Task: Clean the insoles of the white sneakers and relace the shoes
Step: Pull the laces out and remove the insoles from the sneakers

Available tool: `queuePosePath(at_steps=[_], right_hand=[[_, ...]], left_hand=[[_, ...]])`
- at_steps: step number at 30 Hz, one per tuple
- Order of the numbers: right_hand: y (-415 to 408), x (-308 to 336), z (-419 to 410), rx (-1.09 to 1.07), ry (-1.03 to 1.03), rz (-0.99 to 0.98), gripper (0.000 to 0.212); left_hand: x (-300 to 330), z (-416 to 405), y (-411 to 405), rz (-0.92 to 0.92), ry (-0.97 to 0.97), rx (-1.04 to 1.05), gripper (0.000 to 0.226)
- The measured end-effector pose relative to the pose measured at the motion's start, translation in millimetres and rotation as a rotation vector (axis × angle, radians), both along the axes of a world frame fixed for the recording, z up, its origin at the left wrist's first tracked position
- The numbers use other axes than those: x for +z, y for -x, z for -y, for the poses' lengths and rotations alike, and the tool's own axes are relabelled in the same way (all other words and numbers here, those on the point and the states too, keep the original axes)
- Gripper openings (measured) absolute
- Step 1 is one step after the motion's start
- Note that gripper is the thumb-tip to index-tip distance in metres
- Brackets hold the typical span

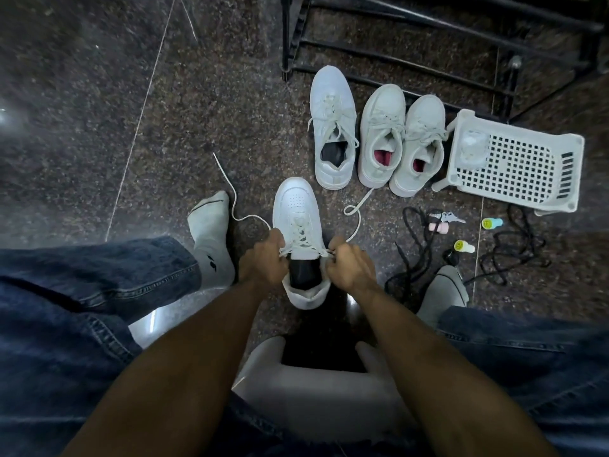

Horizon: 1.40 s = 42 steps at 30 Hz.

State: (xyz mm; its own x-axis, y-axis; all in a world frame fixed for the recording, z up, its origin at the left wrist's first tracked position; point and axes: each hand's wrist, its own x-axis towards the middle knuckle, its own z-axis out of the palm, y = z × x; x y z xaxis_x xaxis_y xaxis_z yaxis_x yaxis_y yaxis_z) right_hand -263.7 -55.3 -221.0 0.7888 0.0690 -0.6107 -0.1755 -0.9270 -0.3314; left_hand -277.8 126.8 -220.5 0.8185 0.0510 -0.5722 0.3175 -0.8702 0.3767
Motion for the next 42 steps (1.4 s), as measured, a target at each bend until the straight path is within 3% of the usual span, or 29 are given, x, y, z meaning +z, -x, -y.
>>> queuePosePath(at_steps=[5, 9, 11, 12, 15, 16, 19, 22, 24, 27, 31, 38, 42], right_hand=[[-4, 1, -1, -0.011, -0.002, -0.010, 0.026], [1, -1, -11, 0.013, -0.010, 0.008, 0.030], [1, -1, -14, 0.003, -0.020, 0.009, 0.033], [1, -1, -15, -0.008, -0.024, 0.007, 0.034], [0, -2, -13, -0.061, -0.030, 0.000, 0.033], [0, -1, -12, -0.075, -0.031, 0.002, 0.032], [0, -2, -10, -0.082, -0.030, 0.002, 0.033], [0, -1, -13, -0.060, -0.030, 0.007, 0.033], [-1, 1, -15, -0.043, -0.032, 0.011, 0.033], [0, 5, -19, -0.006, -0.024, 0.023, 0.034], [2, 5, -19, 0.007, -0.019, 0.046, 0.030], [-13, 6, 2, -0.032, 0.009, 0.081, 0.027], [-16, 1, 3, -0.110, -0.010, 0.038, 0.022]], left_hand=[[-9, 14, -1, 0.152, -0.051, -0.286, 0.052], [-10, 21, -5, 0.252, -0.134, -0.362, 0.033], [-11, 23, -12, 0.186, -0.097, -0.347, 0.031], [-11, 26, -18, 0.125, -0.007, -0.268, 0.029], [2, 32, -40, -0.122, 0.383, 0.223, 0.010], [2, 31, -46, -0.190, 0.480, 0.355, 0.019], [9, 22, -52, -0.332, 0.656, 0.480, 0.021], [6, 18, -49, -0.345, 0.729, 0.591, 0.024], [-2, 19, -40, -0.256, 0.663, 0.647, 0.019], [-12, 18, -20, -0.004, 0.381, 0.316, 0.030], [-10, 16, -11, -0.044, 0.085, 0.081, 0.050], [-15, -16, -12, -0.093, -0.010, -0.007, 0.046], [-18, -9, -2, 0.138, -0.058, -0.119, 0.032]])
